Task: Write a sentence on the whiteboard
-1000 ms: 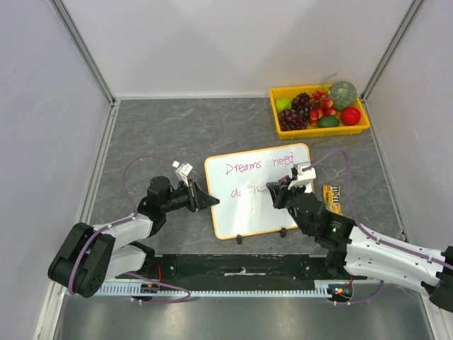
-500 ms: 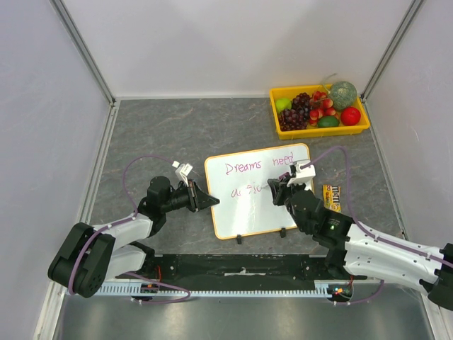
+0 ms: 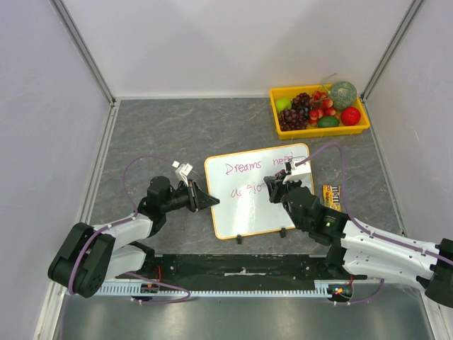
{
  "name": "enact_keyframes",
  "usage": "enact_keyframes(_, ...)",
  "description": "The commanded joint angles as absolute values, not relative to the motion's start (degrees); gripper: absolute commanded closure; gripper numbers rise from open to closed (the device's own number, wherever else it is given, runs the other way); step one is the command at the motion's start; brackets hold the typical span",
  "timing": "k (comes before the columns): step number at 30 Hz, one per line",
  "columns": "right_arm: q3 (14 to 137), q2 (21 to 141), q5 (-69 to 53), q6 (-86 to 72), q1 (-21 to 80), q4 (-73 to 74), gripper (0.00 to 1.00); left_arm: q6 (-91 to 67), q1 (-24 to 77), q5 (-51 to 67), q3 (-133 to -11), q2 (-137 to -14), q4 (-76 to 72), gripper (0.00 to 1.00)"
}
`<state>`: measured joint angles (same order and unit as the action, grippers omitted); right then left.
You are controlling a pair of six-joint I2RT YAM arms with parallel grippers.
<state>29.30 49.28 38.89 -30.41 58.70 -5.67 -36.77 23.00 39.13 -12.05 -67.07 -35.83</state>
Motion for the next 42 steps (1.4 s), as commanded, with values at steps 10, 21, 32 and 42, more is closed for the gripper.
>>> enact_keyframes(10,30.1,44.0,37.6,-30.1,58.5,-4.3,1.0,-31.0,23.1,34.8,-12.1,-67.5,-32.8,0.98)
enact_keyframes(21,29.4,43.6,39.9,-30.5,58.4,-2.4,1.0,-31.1,23.1,34.7,-12.1,-67.6,-32.7,0.98)
enact_keyframes(32,27.7,45.3,41.7,-30.6,58.0,-4.4,1.0,-31.1,23.1,34.7,-12.0,-67.4,-32.8,0.98)
enact_keyframes(42,25.4,44.8,42.2,-31.1,57.3,-6.3,1.0,-31.0,23.2,34.7,-12.1,-67.4,-32.7,0.98)
